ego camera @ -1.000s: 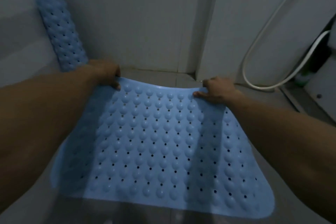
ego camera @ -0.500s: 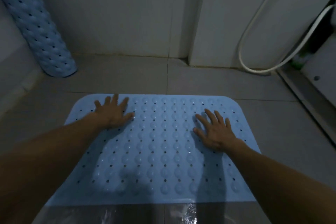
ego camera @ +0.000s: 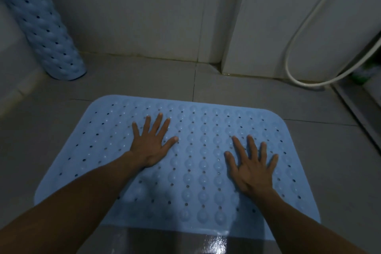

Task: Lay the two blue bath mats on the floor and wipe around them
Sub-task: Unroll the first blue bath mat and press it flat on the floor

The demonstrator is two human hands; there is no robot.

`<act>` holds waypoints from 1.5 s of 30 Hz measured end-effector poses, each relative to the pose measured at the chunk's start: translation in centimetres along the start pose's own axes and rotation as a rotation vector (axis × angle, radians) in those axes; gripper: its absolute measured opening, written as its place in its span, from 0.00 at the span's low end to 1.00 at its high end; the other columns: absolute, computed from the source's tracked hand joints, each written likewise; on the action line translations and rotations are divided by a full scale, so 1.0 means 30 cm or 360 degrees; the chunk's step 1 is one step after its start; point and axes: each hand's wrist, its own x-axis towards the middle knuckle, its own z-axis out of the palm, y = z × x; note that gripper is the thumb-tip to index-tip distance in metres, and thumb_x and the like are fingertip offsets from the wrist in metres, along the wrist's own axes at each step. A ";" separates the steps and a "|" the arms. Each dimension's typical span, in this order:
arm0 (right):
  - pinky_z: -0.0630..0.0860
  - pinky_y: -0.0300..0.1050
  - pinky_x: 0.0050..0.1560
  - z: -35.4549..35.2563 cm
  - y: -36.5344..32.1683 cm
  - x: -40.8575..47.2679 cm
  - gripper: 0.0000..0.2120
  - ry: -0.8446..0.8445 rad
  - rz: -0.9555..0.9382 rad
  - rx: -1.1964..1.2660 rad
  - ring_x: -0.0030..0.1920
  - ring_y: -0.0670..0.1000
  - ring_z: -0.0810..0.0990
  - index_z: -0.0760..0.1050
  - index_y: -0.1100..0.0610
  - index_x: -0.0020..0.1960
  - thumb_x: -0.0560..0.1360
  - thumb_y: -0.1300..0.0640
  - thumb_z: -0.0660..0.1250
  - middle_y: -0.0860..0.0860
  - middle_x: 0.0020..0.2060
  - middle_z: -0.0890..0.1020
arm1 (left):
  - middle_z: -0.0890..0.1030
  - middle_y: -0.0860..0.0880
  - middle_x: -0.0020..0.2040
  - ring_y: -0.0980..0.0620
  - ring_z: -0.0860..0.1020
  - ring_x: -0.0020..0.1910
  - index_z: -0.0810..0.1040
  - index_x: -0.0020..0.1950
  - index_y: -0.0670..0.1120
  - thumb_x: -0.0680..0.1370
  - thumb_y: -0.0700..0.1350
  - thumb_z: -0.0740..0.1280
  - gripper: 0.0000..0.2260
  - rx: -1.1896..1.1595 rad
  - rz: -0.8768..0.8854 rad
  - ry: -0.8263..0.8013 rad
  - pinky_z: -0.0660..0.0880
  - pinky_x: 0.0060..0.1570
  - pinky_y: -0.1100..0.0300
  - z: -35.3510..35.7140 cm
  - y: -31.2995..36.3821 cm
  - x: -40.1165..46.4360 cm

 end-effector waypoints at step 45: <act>0.37 0.69 0.74 -0.150 0.016 0.210 0.33 -0.0311 0.0032 -0.0106 0.79 0.60 0.36 0.37 0.36 0.78 0.77 0.28 0.40 0.49 0.80 0.36 | 0.32 0.57 0.77 0.49 0.33 0.77 0.37 0.78 0.57 0.77 0.70 0.40 0.33 -0.0302 -0.0154 -0.0495 0.31 0.71 0.36 -0.150 0.094 0.157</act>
